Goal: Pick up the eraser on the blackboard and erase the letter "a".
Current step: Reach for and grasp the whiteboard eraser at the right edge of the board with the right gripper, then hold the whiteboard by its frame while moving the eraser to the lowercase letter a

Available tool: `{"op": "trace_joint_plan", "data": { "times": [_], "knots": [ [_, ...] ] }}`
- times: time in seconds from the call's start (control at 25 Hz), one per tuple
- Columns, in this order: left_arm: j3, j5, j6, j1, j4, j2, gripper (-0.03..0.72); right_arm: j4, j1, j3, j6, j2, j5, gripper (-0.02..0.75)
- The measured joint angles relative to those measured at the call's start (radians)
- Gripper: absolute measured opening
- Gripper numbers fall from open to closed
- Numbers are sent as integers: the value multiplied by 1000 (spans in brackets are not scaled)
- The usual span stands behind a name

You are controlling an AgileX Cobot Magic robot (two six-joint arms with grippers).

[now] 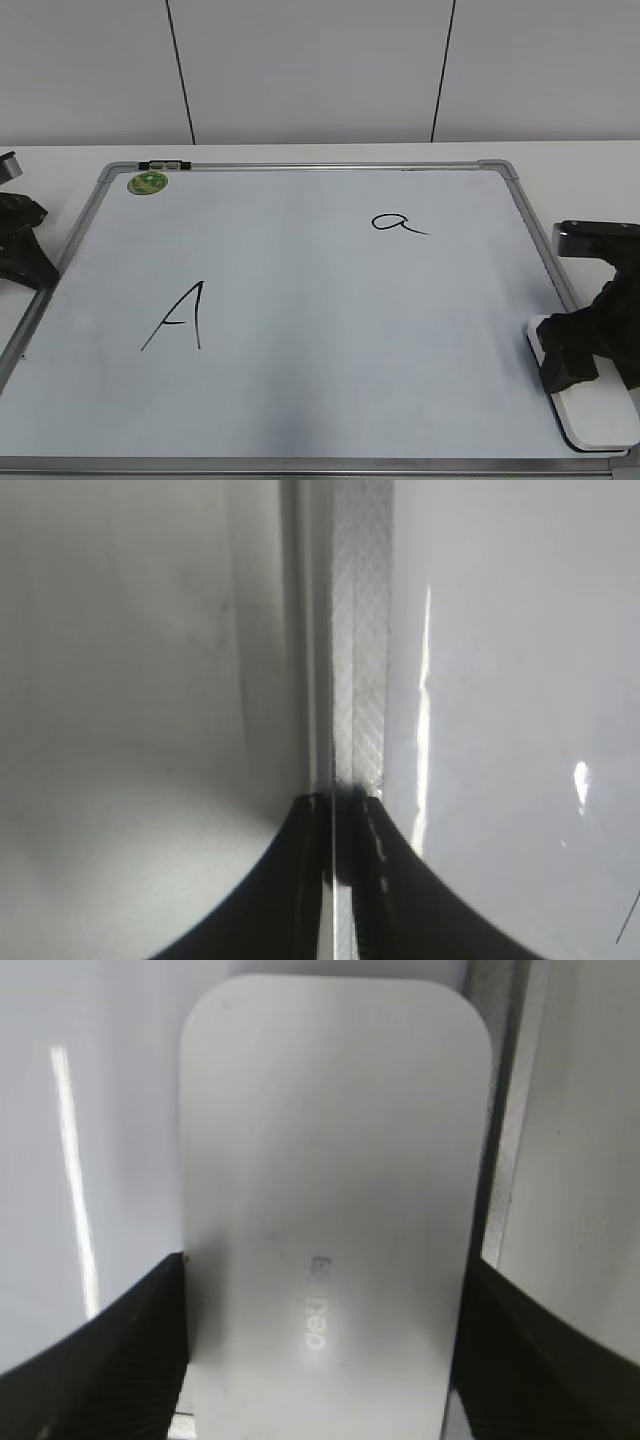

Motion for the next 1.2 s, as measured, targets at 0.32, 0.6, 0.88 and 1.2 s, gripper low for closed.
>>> {"op": "trace_joint_plan", "data": {
  "times": [0.32,0.6,0.88,1.2],
  "knots": [
    [0,0,0,0,-2,0,34,-6,0,-38,0,0,77,546],
    [0,0,0,0,-2,0,34,-6,0,-165,0,0,255,546],
    [0,1,0,0,-2,0,34,12,36,-354,-4,5,326,546],
    [0,1,0,0,-2,0,34,1,135,-667,-17,181,395,545]
  ]
}}
